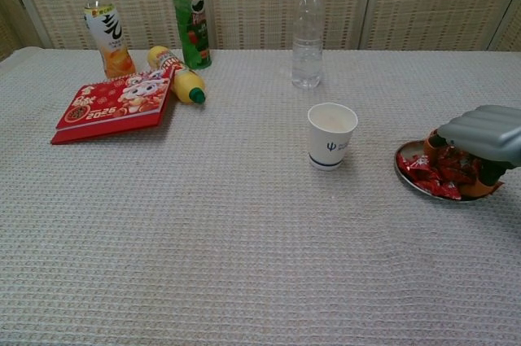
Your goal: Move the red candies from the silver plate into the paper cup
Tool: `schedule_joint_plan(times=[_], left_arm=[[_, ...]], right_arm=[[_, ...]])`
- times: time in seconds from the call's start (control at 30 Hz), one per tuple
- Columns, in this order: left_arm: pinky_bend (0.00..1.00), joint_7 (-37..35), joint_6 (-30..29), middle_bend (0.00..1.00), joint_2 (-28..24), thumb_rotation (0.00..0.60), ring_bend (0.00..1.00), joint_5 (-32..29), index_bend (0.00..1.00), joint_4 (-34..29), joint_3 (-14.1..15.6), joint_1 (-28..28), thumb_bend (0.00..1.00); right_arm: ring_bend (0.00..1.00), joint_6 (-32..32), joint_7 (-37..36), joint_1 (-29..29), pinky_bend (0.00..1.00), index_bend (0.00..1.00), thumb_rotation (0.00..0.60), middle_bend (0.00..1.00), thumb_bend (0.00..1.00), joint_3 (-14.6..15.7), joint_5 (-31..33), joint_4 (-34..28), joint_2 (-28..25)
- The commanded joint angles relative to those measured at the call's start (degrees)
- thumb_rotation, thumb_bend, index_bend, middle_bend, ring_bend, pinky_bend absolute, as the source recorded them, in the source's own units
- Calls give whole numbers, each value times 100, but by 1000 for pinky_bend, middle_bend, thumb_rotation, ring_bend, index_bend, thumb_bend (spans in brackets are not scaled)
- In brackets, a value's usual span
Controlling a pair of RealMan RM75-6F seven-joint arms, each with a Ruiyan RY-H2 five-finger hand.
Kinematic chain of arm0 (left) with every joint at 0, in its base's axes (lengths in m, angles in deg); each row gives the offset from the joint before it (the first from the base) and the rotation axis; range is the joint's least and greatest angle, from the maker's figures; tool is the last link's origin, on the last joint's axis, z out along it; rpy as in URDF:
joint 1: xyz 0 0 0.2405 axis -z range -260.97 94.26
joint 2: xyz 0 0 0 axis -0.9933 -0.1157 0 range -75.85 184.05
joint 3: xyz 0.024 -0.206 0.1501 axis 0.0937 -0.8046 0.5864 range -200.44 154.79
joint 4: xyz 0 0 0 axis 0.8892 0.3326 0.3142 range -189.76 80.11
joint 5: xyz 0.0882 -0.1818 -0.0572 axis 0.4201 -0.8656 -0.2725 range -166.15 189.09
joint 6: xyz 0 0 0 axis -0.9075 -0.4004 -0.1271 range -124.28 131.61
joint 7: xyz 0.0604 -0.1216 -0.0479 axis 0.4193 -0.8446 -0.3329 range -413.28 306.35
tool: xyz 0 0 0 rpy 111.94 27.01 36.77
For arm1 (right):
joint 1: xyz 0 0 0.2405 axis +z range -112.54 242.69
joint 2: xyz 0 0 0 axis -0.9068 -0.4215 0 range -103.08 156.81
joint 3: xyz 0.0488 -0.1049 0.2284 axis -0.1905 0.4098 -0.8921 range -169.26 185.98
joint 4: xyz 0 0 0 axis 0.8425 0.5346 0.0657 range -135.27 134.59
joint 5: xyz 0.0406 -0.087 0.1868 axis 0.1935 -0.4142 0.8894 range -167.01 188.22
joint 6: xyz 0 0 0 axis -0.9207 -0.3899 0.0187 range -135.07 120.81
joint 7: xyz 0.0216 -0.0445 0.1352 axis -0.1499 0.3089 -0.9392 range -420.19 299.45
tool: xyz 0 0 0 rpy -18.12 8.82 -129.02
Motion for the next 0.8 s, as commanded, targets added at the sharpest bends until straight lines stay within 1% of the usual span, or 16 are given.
schedule_joint_plan(times=[0.03, 0.17, 0.33, 0.67, 0.8], left_arm=[[303, -1, 5, 0, -4, 600, 45, -10, 0, -4, 1, -1, 442], [307, 8, 9, 0, -12, 600, 49, -19, 0, -19, 1, -1, 443], [312, 1, 38, 0, -23, 600, 53, -43, 0, -30, 0, 7, 445], [322, -24, 31, 0, -39, 600, 61, -39, 0, -41, 3, 3, 446], [322, -34, 30, 0, -43, 600, 62, -36, 0, -38, 4, 3, 446]], right_arm=[[761, -58, 55, 2, 1000, 486, 600, 452, 213, 22, -25, 30, 35], [769, -135, 149, 7, 1000, 527, 600, 482, 214, 39, -28, 54, 79], [770, -270, 289, 13, 1000, 551, 600, 504, 213, 58, -89, 61, 127], [777, -450, 566, 17, 1000, 561, 600, 522, 213, 44, -34, -10, 144], [777, -477, 639, 29, 1000, 577, 600, 530, 237, 48, -36, -55, 135]])
